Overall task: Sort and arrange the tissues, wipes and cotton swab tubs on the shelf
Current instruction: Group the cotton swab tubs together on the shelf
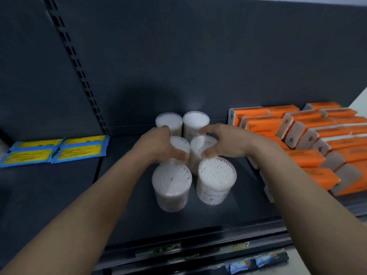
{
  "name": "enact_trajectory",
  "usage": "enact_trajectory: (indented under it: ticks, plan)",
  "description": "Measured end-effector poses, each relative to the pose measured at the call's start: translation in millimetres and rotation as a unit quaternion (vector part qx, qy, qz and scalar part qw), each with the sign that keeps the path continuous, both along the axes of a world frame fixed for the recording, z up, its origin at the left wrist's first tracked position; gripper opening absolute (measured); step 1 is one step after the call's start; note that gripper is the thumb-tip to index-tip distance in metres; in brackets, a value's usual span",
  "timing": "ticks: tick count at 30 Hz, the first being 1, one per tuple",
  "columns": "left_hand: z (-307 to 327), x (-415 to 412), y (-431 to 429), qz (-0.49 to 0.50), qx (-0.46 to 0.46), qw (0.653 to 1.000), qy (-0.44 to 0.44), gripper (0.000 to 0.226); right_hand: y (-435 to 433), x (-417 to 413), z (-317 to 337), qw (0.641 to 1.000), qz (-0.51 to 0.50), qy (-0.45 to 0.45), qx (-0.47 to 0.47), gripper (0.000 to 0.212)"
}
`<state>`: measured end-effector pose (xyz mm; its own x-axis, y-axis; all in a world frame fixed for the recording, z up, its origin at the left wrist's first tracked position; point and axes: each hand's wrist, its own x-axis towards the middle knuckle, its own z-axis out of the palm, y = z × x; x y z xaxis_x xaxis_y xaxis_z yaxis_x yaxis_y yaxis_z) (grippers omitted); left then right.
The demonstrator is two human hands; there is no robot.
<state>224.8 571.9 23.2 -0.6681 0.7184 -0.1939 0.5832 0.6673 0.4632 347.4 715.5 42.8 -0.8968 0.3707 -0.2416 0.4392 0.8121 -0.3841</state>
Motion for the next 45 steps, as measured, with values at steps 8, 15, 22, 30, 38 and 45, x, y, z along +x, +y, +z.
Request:
enact_trajectory:
  ticks: [8,15,22,30,38,45]
  plan:
    - [7,-14,-2,0.091,0.015,0.996,0.004,0.064,18,-19,1,0.995,0.069,-0.072,0.002,0.076]
    - [7,-21,-2,0.135,0.025,0.991,0.0,0.065,22,-29,-6,0.996,0.046,-0.043,0.059,0.065]
    - [3,-27,0,0.133,0.029,0.991,-0.013,0.057,21,-30,-2,0.995,0.016,-0.056,0.083,0.065]
    - [-1,-29,0,0.055,0.032,0.998,-0.002,0.068,16,-27,0,0.995,0.02,-0.081,0.062,0.071]
    - [-5,-30,0,0.027,0.023,0.999,0.014,0.083,12,-25,-6,0.997,-0.045,-0.027,0.064,0.086]
    - [-8,-26,6,0.036,0.083,0.996,-0.004,0.083,17,-26,-6,0.999,-0.031,-0.004,0.037,0.085]
